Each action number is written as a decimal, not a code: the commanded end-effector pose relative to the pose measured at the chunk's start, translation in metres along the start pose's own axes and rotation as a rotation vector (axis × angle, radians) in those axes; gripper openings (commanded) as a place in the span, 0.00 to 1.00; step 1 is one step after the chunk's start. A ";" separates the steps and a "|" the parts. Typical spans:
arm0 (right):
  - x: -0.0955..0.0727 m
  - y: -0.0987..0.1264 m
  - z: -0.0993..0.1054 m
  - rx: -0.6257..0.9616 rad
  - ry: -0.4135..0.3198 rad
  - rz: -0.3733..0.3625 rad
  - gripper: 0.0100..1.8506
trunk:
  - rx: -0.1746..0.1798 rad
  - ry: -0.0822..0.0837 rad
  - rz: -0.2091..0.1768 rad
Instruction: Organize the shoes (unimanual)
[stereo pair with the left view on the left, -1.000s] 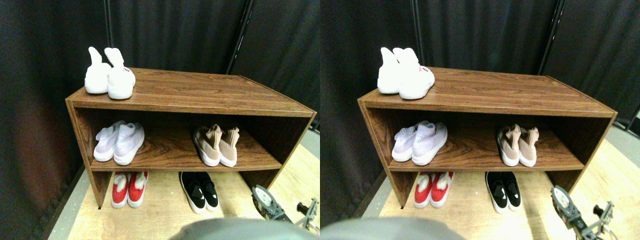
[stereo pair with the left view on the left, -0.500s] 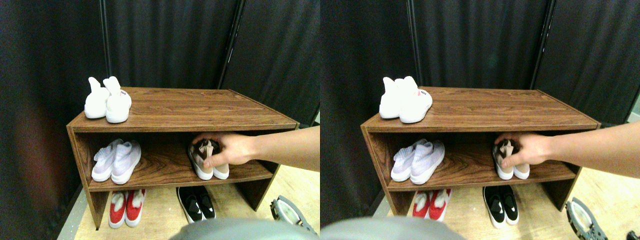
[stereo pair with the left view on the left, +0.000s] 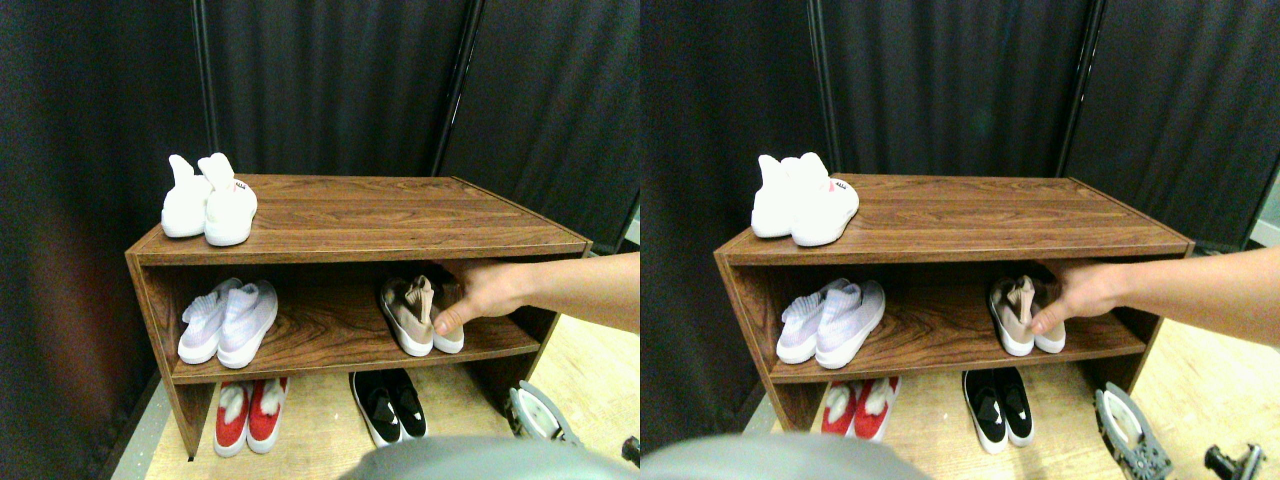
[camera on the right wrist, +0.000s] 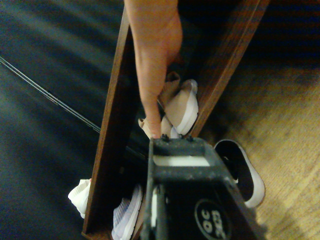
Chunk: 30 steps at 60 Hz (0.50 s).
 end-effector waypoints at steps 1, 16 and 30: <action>0.003 0.005 0.001 -0.007 -0.012 0.041 0.03 | -0.010 0.014 0.008; 0.006 -0.001 0.003 0.007 0.003 0.025 0.03 | -0.016 0.025 0.009; 0.008 -0.003 0.003 0.014 0.004 0.016 0.03 | -0.021 0.035 0.012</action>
